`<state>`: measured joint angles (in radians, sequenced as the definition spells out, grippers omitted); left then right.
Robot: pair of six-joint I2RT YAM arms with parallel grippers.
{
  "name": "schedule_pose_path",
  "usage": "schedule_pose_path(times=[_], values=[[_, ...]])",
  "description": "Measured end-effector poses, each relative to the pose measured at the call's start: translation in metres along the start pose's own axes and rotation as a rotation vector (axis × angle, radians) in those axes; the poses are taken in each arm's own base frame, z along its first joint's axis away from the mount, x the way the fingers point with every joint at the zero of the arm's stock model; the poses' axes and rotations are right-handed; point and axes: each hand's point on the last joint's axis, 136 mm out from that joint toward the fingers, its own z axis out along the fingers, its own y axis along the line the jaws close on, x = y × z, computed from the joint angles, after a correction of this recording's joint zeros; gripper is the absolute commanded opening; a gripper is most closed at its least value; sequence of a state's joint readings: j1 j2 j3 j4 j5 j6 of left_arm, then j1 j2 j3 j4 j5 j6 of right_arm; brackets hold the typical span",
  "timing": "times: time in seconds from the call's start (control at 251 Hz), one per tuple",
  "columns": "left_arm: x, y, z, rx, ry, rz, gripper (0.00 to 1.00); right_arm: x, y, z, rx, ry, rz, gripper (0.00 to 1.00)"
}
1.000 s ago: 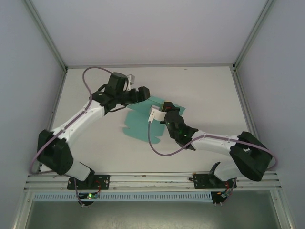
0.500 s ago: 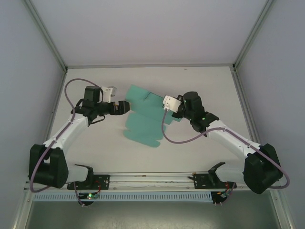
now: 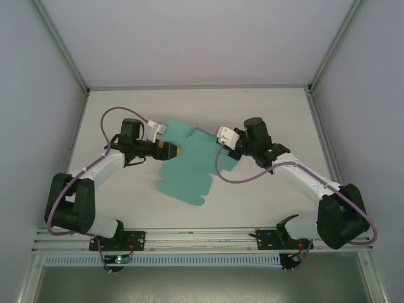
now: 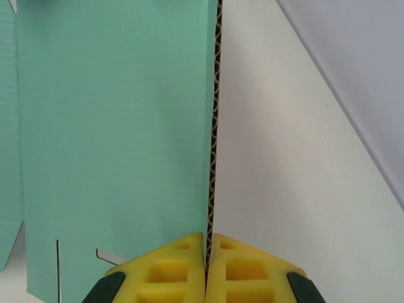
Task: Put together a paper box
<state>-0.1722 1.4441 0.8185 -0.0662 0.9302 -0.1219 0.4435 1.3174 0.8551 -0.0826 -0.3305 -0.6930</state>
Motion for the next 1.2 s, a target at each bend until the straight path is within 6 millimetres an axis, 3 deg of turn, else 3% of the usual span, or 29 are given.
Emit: schedule_pose_path(times=[0.172, 0.495, 0.886, 1.034, 1.201], values=[[0.001, -0.003, 0.003, 0.005, 0.008, 0.018, 0.52, 0.001, -0.002, 0.000, -0.018, -0.002, 0.040, 0.00], [0.001, -0.003, 0.006, -0.025, 0.009, 0.041, 0.51, 0.004, -0.001, -0.001, -0.042, -0.002, 0.102, 0.00], [0.015, -0.013, -0.009, -0.067, -0.019, 0.068, 0.44, -0.004, -0.007, -0.008, -0.071, -0.036, 0.133, 0.00], [0.010, -0.015, -0.013, -0.088, -0.047, 0.088, 0.44, -0.009, -0.005, -0.009, -0.102, -0.047, 0.138, 0.00], [0.006, -0.011, -0.013, -0.110, -0.052, 0.085, 0.33, -0.008, -0.003, -0.008, -0.128, -0.038, 0.154, 0.00]])
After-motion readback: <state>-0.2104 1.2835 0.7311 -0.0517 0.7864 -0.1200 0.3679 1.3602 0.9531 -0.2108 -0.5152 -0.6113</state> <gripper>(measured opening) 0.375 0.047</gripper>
